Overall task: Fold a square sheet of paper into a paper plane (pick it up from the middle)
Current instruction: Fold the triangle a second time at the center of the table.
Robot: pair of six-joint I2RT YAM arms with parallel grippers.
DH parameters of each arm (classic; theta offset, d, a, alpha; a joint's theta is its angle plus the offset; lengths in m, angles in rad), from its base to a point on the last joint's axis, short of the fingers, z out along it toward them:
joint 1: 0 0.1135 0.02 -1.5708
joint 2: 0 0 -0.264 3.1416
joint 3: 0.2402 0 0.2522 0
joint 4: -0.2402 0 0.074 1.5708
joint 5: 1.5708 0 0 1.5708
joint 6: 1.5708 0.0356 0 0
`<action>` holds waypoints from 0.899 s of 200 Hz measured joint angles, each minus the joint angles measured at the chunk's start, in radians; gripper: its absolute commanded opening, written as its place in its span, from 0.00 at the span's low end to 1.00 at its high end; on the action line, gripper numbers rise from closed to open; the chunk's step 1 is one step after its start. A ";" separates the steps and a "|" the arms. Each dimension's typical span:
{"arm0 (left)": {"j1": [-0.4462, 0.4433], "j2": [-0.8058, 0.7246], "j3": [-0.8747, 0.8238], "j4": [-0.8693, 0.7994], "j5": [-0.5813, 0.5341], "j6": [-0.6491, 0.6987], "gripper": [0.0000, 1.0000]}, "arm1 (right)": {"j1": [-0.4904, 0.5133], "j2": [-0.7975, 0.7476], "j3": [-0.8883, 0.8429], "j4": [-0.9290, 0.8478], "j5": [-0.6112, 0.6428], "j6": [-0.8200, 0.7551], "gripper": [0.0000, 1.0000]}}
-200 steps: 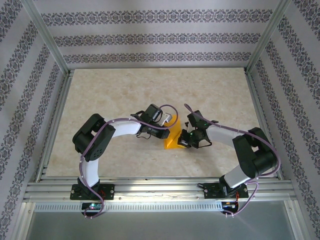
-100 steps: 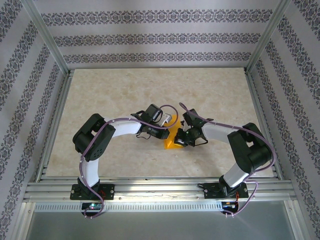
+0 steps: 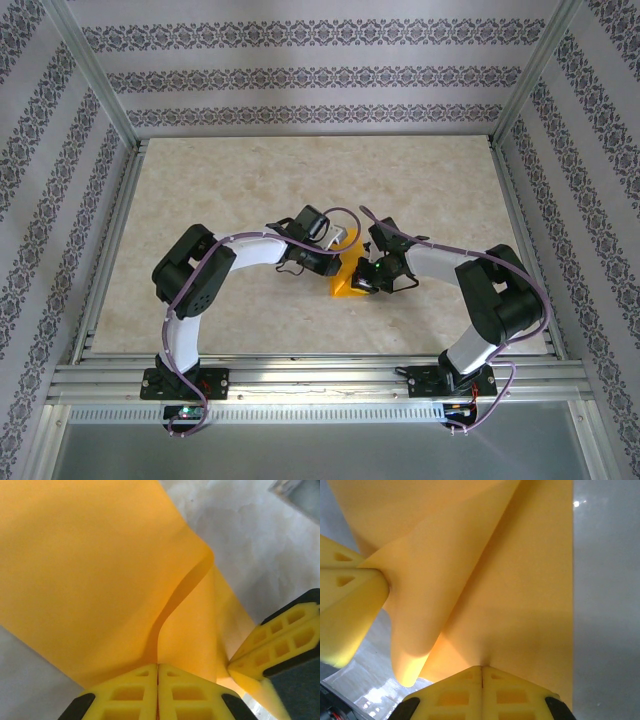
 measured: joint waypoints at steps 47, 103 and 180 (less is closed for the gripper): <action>0.001 0.000 0.000 -0.008 -0.019 0.001 0.07 | -0.006 0.000 0.000 -0.004 -0.004 -0.013 0.03; 0.013 0.006 0.026 -0.015 -0.026 0.007 0.08 | -0.006 0.000 0.000 -0.005 -0.005 -0.015 0.03; 0.014 0.030 0.035 -0.029 -0.021 0.011 0.08 | -0.006 0.000 0.000 -0.005 -0.006 -0.015 0.03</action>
